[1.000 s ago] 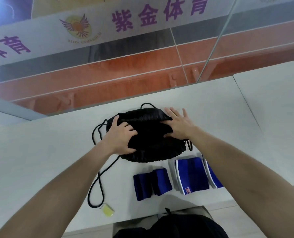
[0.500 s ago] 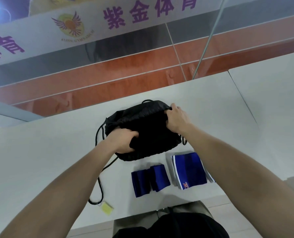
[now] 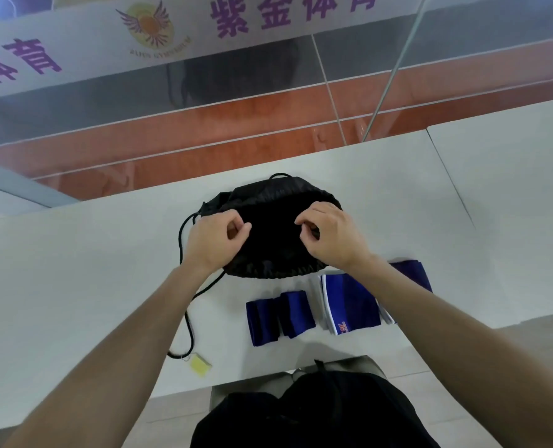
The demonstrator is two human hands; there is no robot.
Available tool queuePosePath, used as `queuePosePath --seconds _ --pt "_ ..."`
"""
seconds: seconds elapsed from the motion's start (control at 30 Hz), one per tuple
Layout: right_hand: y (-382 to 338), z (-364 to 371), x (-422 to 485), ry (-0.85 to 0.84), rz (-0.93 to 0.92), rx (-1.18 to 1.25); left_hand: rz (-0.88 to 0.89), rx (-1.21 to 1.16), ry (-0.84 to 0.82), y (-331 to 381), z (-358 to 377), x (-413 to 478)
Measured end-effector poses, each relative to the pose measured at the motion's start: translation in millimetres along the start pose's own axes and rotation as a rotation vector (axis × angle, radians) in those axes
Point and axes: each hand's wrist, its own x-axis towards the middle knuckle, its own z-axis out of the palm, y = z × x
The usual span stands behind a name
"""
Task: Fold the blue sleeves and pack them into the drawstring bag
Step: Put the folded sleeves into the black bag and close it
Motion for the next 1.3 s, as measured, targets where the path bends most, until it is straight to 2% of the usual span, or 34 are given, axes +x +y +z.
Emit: queuePosePath --seconds 0.1,0.27,0.4,0.47,0.57,0.67,0.73,0.87,1.03,1.2,1.3 --pt "-10 -4 -21 -0.068 0.073 0.046 -0.066 -0.028 0.053 -12 4 -44" --pt "-24 11 -57 -0.169 0.107 0.004 -0.289 -0.141 -0.041 -22 35 -105" --pt "-39 20 -89 -0.210 0.148 -0.034 -0.423 -0.360 0.136 -8 49 -126" --pt "-46 24 -107 -0.213 0.191 -0.069 -0.451 -0.395 0.146 -10 56 -134" --pt "-53 36 -127 -0.236 0.294 -0.135 -0.498 -0.294 -0.111 -16 70 -138" --pt "-59 56 -139 -0.268 0.416 -0.224 -0.453 -0.123 -0.334 -16 90 -134" --pt "-63 70 -141 -0.299 0.520 -0.255 -0.440 -0.045 -0.394 -14 100 -127" --pt "-71 89 -139 -0.362 0.697 -0.234 -0.492 -0.070 -0.490 -15 106 -117" --pt "-73 100 -136 -0.344 0.872 -0.193 -0.555 -0.064 -0.626 -33 102 -126" --pt "-74 111 -130 -0.372 1.001 -0.123 -0.584 -0.188 -0.481 -41 90 -144" --pt "-74 114 -123 -0.371 1.073 -0.043 -0.686 -0.420 -0.358 -64 78 -155"
